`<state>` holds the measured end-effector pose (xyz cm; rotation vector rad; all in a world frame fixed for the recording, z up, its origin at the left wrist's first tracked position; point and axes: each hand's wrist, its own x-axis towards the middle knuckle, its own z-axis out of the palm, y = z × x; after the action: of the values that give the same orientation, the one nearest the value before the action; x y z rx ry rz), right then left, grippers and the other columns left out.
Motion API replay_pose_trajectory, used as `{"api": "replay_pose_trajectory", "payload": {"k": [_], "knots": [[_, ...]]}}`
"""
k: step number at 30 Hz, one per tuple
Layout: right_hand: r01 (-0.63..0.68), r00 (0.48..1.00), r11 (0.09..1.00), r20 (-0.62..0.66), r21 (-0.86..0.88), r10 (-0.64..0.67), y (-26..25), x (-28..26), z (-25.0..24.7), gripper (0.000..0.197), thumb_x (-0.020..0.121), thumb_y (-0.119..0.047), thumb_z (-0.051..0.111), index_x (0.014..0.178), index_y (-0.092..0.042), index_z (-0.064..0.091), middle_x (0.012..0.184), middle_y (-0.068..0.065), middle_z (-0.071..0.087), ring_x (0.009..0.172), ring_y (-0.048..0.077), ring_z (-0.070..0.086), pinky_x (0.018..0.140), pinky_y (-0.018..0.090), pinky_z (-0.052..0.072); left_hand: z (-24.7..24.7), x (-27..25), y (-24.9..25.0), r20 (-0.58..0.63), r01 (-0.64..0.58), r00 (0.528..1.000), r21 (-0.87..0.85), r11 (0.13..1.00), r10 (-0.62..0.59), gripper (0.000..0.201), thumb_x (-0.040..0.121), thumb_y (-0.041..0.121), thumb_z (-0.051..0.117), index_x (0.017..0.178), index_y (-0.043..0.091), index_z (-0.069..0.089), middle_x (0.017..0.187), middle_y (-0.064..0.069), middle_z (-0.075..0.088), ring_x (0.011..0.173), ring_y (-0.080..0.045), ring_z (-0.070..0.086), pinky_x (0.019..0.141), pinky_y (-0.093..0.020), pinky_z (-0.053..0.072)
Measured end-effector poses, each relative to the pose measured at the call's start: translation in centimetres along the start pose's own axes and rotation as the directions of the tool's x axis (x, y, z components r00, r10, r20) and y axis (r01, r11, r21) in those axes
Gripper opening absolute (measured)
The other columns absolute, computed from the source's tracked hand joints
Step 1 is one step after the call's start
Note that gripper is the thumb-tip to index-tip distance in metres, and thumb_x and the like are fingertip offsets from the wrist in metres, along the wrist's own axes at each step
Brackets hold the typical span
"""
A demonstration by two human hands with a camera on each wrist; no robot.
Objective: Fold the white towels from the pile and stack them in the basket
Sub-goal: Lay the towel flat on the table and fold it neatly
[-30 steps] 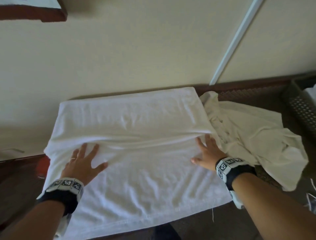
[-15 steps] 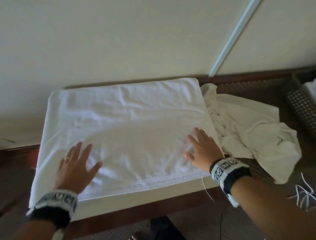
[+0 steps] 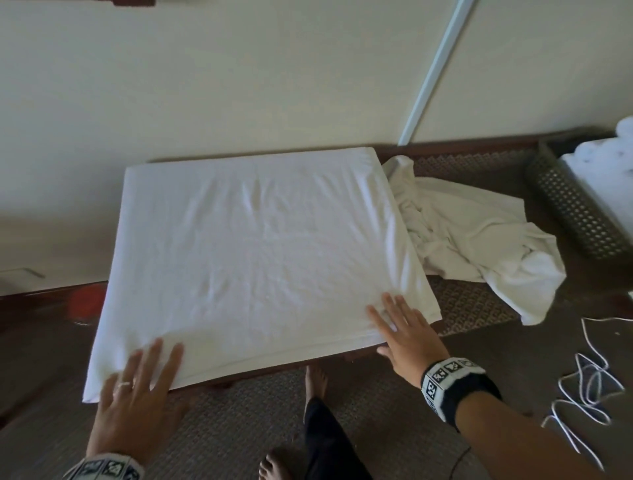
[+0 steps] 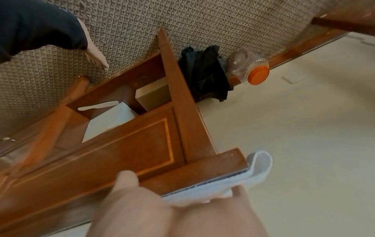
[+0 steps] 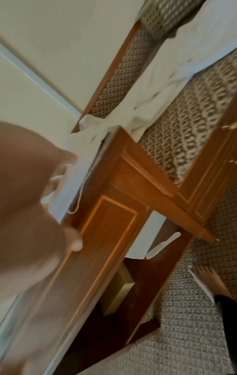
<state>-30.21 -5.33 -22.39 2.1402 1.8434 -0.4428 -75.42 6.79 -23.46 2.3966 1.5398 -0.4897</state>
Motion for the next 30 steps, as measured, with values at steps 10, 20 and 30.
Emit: {"api": "replay_pose_trajectory", "payload": {"k": [10,20,30], "knots": [[-0.068,0.981,0.994,-0.187,-0.083,0.052,0.4,-0.6,-2.7,0.044,0.075,0.000,0.064,0.117,-0.014,0.061,0.122,0.009,0.060,0.109,0.029,0.061,0.086,0.041,0.054,-2.0,-1.0,-1.1,-0.075,-0.047,0.996,0.094,0.994,0.054,0.050,0.070,0.030,0.071,0.117,0.014,0.070,0.110,-0.012,0.067,0.091,-0.041,0.067,0.079,-0.061,0.053],[-0.225,0.931,0.953,0.242,-0.203,0.272,1.3,2.3,-7.4,0.032,0.093,-0.004,0.047,0.119,-0.013,0.063,0.115,0.008,0.067,0.104,0.028,0.066,0.085,0.035,0.054,-7.2,2.3,-1.9,0.136,0.046,0.990,-0.017,0.999,-0.043,0.036,0.101,0.026,0.045,0.135,0.037,0.052,0.135,0.010,0.055,0.122,-0.011,0.057,0.106,-0.027,0.043],[-0.264,0.952,0.959,0.134,-0.098,0.276,3.7,11.5,-13.2,0.030,0.090,-0.003,0.046,0.110,-0.017,0.065,0.110,0.007,0.068,0.098,0.029,0.066,0.080,0.033,0.054,-12.6,14.2,-5.5,0.238,0.096,0.963,0.143,0.985,-0.128,0.041,0.098,0.016,0.044,0.130,0.036,0.056,0.136,0.012,0.056,0.123,-0.012,0.056,0.108,-0.033,0.044]]}}
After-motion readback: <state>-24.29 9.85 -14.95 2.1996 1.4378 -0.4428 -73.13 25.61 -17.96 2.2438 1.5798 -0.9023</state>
